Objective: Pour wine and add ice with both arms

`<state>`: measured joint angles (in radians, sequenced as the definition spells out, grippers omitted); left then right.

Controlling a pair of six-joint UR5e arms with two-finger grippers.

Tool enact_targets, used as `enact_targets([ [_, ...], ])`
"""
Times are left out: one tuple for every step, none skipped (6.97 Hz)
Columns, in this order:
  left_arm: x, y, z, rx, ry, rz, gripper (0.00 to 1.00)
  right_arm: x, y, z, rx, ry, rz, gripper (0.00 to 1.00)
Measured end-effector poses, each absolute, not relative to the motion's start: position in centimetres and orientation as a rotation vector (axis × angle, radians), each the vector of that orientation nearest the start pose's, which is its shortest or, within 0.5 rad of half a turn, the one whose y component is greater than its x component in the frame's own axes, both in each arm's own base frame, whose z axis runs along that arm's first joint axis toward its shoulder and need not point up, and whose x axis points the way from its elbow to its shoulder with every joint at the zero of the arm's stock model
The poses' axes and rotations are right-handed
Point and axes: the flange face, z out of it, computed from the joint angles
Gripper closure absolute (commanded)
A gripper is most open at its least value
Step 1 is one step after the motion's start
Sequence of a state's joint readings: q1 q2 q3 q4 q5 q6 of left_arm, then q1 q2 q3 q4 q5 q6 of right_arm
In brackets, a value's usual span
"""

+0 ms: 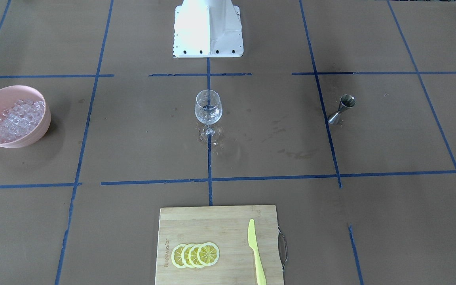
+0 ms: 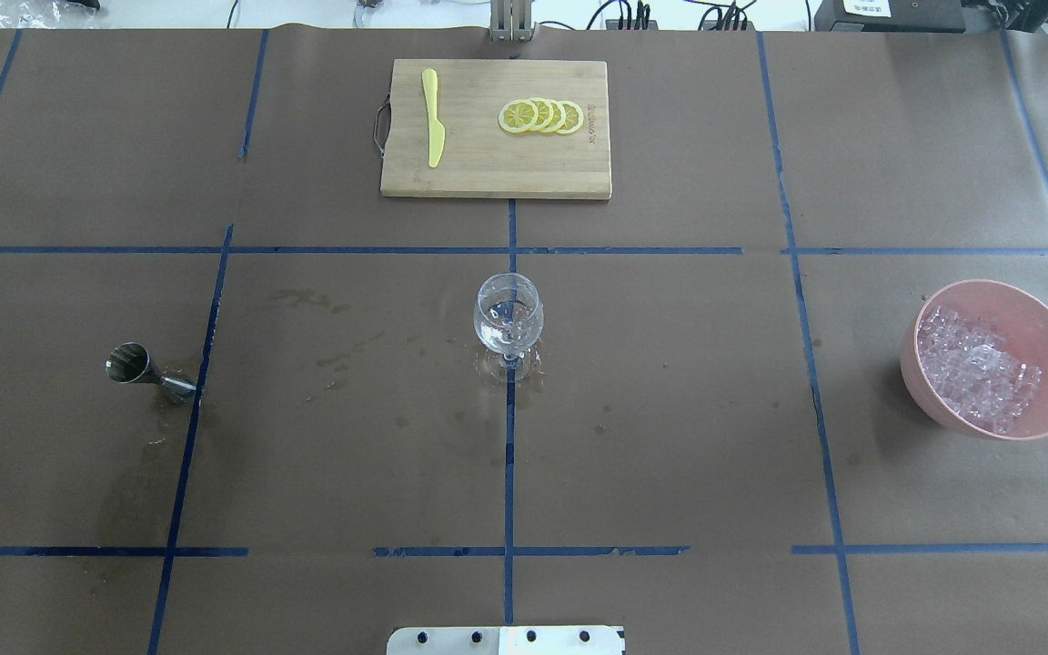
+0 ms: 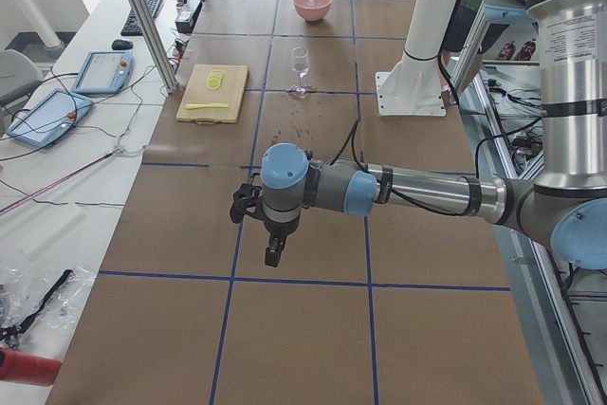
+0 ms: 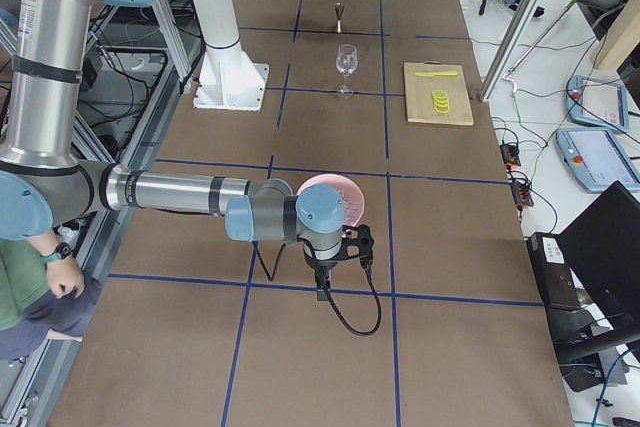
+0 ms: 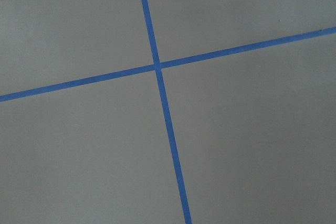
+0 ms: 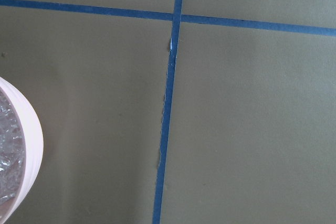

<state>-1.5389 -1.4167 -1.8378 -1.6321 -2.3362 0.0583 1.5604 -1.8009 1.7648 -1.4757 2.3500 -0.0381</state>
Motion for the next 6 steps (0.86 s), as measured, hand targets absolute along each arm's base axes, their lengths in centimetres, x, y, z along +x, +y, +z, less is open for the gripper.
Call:
enact_targets([
  [-5.0,-43.8,59.0,0.18,0.761,0.156,0.0,5.9,-40.0,65.4,0.07,-0.779,-0.072,0.0],
  [-5.0,-43.9,58.8,0.187,0.761,0.16,0.0,5.9,-40.0,65.2,0.075,-0.78,-0.076,0.0],
  [-5.0,-44.1,58.6,0.191,0.761,0.16,0.0,5.9,-40.0,64.8,0.082,-0.784,-0.081,0.0],
  [-4.9,-44.4,58.3,0.198,0.76,0.164,0.0,5.8,-40.1,64.3,0.09,-0.787,-0.085,0.0],
  [-4.8,-44.8,57.9,0.21,0.756,0.172,0.0,5.6,-40.2,63.9,0.093,-0.792,-0.088,0.0],
  [-4.7,-45.1,57.6,0.226,0.755,0.182,0.0,5.3,-40.5,63.3,0.101,-0.803,-0.094,0.0],
])
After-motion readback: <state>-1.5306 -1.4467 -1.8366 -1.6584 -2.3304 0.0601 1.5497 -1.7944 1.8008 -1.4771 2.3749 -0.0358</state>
